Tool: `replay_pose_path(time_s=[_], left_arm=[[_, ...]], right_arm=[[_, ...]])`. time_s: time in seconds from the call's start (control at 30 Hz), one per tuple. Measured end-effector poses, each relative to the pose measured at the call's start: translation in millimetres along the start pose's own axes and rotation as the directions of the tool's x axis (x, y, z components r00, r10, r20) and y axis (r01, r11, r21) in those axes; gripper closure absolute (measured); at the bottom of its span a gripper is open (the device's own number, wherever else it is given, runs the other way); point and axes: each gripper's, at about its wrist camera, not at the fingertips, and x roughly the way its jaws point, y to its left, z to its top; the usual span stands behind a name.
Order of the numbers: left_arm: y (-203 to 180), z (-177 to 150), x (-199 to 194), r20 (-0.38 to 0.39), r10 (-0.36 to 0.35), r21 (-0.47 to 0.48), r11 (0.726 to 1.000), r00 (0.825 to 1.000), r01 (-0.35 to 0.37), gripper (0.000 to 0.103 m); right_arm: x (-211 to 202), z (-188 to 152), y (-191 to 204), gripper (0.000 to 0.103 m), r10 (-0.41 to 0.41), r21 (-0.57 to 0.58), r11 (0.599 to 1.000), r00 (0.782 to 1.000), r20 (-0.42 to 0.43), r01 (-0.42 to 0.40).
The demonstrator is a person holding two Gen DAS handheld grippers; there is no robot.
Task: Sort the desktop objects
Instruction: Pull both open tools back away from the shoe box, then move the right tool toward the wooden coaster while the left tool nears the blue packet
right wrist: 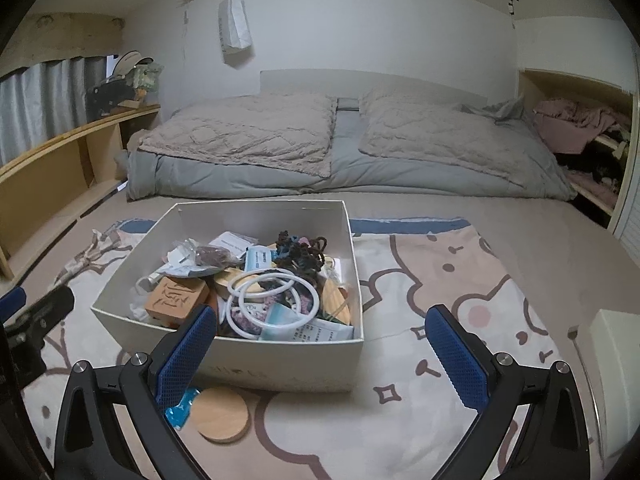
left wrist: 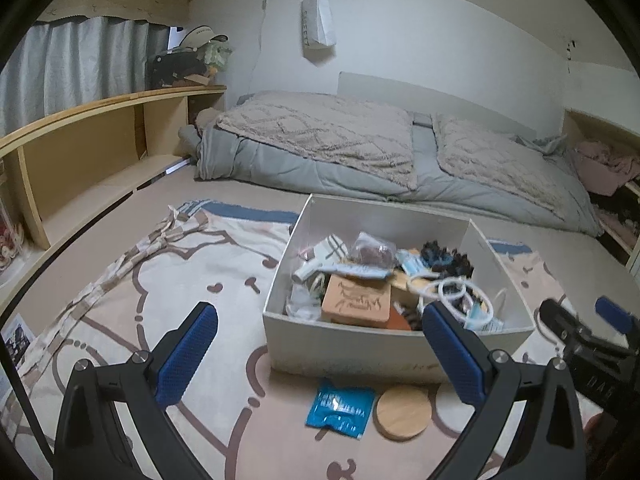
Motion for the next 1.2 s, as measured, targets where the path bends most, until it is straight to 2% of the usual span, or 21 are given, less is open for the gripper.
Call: replay_pose_path(time_s=[0.5,0.8,1.0,1.2], left_arm=[[27,-61,18,-0.072,0.046,-0.048,0.998,0.996,-0.050,0.000],[26,-76,20,-0.049,0.078,0.041,0.996,0.996,-0.076,0.000],[17,-85,20,0.002,0.078,0.131,0.988,0.997,-0.078,0.000],[20,-92,24,0.009,0.077,0.153,0.985,0.997,-0.077,0.000]], right_arm=[[4,-44,12,0.000,-0.001,-0.002,1.000,1.000,-0.022,0.001],[16,-75,35,0.000,0.002,-0.049,0.999,0.996,-0.084,-0.006],[21,-88,46,0.000,0.011,-0.058,0.998,0.995,-0.104,-0.017],[30,-95,52,0.000,0.024,-0.063,0.997,0.991,-0.134,-0.033]])
